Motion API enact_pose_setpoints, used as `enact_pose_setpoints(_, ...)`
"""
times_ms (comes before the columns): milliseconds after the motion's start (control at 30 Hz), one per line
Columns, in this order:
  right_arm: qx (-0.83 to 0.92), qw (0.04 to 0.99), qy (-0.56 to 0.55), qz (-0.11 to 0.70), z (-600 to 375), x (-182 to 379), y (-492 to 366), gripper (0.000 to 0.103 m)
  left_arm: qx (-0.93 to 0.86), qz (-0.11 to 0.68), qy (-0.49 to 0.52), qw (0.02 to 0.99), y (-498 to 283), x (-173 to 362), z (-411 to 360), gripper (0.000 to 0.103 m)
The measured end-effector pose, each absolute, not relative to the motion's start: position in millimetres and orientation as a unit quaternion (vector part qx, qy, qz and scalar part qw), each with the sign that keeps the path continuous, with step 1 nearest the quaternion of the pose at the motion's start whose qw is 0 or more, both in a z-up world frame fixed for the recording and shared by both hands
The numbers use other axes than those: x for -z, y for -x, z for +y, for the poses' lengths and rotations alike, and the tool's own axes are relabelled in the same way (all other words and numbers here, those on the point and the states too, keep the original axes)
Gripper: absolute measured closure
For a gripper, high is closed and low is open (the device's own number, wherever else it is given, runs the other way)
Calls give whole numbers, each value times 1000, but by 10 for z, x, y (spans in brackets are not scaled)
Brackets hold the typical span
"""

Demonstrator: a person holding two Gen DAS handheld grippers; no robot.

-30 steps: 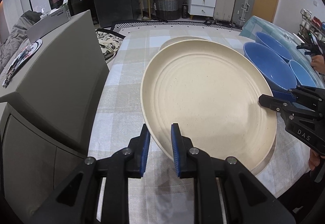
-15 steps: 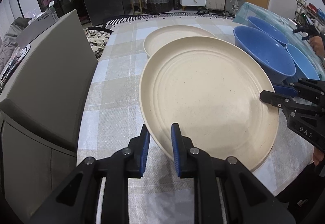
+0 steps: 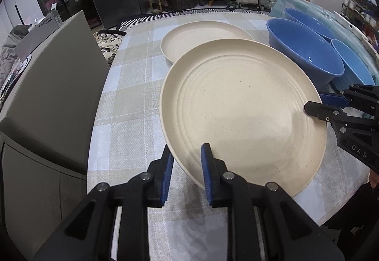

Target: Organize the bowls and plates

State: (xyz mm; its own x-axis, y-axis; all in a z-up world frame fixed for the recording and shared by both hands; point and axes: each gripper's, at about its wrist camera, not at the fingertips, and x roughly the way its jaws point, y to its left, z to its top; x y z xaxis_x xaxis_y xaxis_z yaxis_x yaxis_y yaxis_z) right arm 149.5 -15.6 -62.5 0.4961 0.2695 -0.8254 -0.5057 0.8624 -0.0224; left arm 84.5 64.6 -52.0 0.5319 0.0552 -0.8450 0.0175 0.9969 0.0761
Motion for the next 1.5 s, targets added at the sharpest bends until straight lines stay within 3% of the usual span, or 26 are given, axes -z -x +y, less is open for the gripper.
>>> enact_pose_setpoints(1500, -196, 836, 181, 479, 44, 892, -1427, 80, 5, 527, -102, 844, -884, 743, 349, 73)
